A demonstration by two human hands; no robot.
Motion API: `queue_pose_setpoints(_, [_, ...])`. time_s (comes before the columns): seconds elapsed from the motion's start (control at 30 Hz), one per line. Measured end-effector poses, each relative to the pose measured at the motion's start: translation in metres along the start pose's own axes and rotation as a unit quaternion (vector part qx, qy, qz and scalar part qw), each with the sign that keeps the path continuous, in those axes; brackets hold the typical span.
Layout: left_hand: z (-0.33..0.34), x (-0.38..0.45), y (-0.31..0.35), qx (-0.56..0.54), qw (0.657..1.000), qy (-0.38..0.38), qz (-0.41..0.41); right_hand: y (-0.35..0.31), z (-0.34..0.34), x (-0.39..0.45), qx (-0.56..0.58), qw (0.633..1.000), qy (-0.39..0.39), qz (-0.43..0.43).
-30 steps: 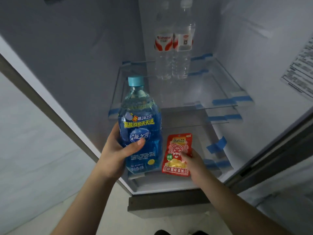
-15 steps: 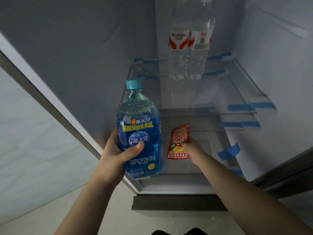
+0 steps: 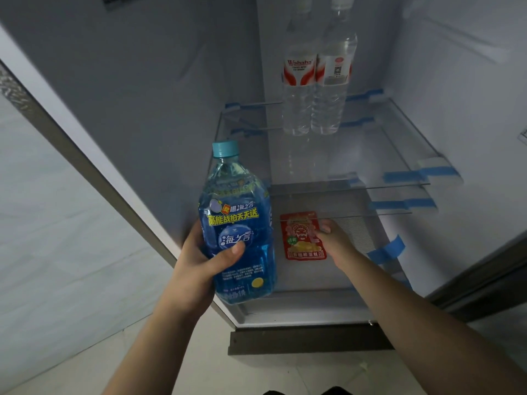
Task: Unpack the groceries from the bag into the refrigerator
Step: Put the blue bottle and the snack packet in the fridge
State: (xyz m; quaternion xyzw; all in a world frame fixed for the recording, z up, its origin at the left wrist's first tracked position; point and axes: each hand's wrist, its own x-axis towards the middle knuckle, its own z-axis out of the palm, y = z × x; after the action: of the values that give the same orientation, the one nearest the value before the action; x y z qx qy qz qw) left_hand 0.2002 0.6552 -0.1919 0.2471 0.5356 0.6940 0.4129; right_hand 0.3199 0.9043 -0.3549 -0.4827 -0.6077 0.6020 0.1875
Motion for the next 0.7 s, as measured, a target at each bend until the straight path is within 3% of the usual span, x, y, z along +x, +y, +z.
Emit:
queue_pose_setpoints(0.27, [0.006,-0.001,0.0,-0.011,1.0,-0.029,0.006,0.0,-0.014,-0.057,-0.019,1.0,-0.013,-0.014])
queue_pose_setpoints(0.4, [0.013,0.0,0.0,-0.015,0.998,-0.053,0.011,-0.012,-0.016,-0.103,0.011,0.998,-0.064,-0.013])
queue_pose_setpoints(0.7, [0.033,0.0,-0.004,-0.05,0.99,-0.129,0.02,-0.081,-0.015,-0.202,0.028,0.968,-0.128,-0.214])
